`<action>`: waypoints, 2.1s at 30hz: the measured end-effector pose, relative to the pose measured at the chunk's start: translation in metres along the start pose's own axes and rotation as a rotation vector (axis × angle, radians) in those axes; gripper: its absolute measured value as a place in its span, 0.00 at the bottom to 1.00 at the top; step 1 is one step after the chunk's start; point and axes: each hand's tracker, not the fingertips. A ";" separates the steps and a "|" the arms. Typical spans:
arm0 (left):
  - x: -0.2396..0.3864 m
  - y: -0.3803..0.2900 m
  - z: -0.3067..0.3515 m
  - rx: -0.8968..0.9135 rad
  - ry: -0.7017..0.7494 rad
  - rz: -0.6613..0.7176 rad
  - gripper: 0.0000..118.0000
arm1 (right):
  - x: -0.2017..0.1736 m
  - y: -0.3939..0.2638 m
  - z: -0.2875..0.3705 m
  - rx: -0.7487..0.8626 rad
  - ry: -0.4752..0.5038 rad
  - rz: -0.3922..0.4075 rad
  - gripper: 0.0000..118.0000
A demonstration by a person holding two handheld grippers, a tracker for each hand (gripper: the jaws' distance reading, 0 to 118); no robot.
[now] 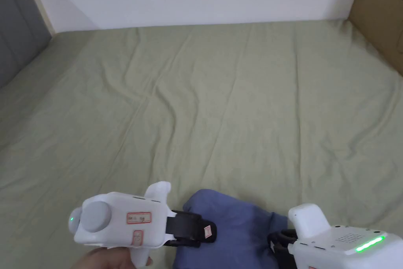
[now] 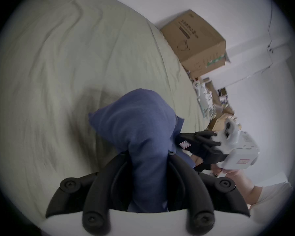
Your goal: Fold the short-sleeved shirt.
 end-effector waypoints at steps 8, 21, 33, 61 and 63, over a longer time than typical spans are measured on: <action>-0.037 0.006 0.082 -0.003 0.279 -0.056 0.22 | -0.011 0.000 0.046 0.080 0.011 0.044 0.00; -0.204 0.028 0.304 -0.126 1.383 0.021 0.21 | -0.055 0.013 0.055 0.083 0.052 0.138 0.00; -0.177 0.012 0.323 0.229 1.389 0.021 0.84 | -0.064 0.036 0.076 0.140 0.019 0.192 0.00; 0.223 -0.107 0.095 1.022 0.772 -0.428 0.00 | -0.001 -0.025 0.211 0.710 -0.446 0.109 0.00; 0.231 -0.112 0.098 1.023 0.767 -0.443 0.00 | 0.004 -0.031 0.216 0.718 -0.452 0.069 0.00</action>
